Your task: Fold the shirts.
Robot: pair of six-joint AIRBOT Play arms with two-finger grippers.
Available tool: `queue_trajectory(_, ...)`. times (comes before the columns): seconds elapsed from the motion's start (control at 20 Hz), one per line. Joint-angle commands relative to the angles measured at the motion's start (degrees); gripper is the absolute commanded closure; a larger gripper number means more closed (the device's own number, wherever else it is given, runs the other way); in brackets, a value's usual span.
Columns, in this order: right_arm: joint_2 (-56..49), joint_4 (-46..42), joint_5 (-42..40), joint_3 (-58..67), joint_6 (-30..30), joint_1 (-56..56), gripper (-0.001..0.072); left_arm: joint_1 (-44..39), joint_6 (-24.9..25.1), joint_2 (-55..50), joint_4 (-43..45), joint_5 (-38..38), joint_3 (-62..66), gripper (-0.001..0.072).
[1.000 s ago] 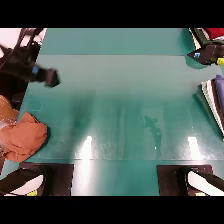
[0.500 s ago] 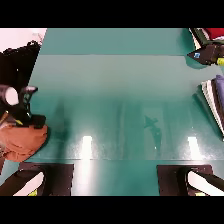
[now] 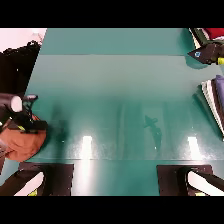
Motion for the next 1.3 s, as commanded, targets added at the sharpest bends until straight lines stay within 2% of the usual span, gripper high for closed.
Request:
queue_trajectory(0.0, 0.04, 0.33, -1.05, 0.04, 0.02, 0.04, 0.0699, -2.1, 2.62, 0.07, -1.16, -4.63, 16.9, 0.0682)
queue_trajectory(0.15, 0.02, 0.5, -1.49, 0.72, 0.02, 0.04, 0.0699, -7.26, 5.66, 0.04, -6.16, -5.46, 36.98, 0.0682)
queue_trajectory(0.35, 0.02, 0.42, -2.64, 6.21, 0.02, 0.04, 0.0699, -16.81, 5.62, -0.02, -7.98, -2.4, 55.58, 0.0684)
queue_trajectory(0.55, 0.02, 0.42, -3.41, 13.16, 0.02, 0.04, 0.0699, -29.24, 5.42, -2.69, -7.93, 0.98, 58.45, 0.0684)
queue_trajectory(0.7, 0.02, 0.35, -3.34, 16.72, 0.0, 0.04, 0.0699, -37.92, 5.49, -10.97, -9.27, 3.3, 58.4, 0.0683)
queue_trajectory(0.8, 0.02, 0.35, -3.26, 17.77, 0.02, 0.04, 0.0699, -42.14, 5.99, -18.16, -15.54, 8.15, 58.4, 0.0681)
queue_trajectory(0.9, 0.02, 0.31, -2.67, 18.01, 0.02, 0.04, 0.0699, -44.61, 12.09, -24.96, -24.09, 12.76, 58.4, 0.0668)
queue_trajectory(0.95, 0.02, 0.26, -2.19, 17.99, 0.02, 0.04, 0.0699, -44.89, 13.49, -27.54, -26.58, 14.27, 58.4, 0.0462)
queue_trajectory(1.0, 0.02, 0.0, -1.66, 17.99, 0.02, 0.04, 0.0699, -44.85, 13.53, -29.59, -26.95, 15.12, 58.4, 0.022)
queue_trajectory(1.05, 0.02, 0.0, -1.18, 17.99, 0.02, 0.04, 0.0699, -44.17, 13.57, -30.71, -25.66, 15.1, 58.4, 0.0167)
queue_trajectory(1.25, 0.02, -0.07, -0.26, 17.99, 0.02, 0.04, 0.0699, -36.76, 13.38, -31.32, -21.77, 14.78, 58.34, 0.0167)
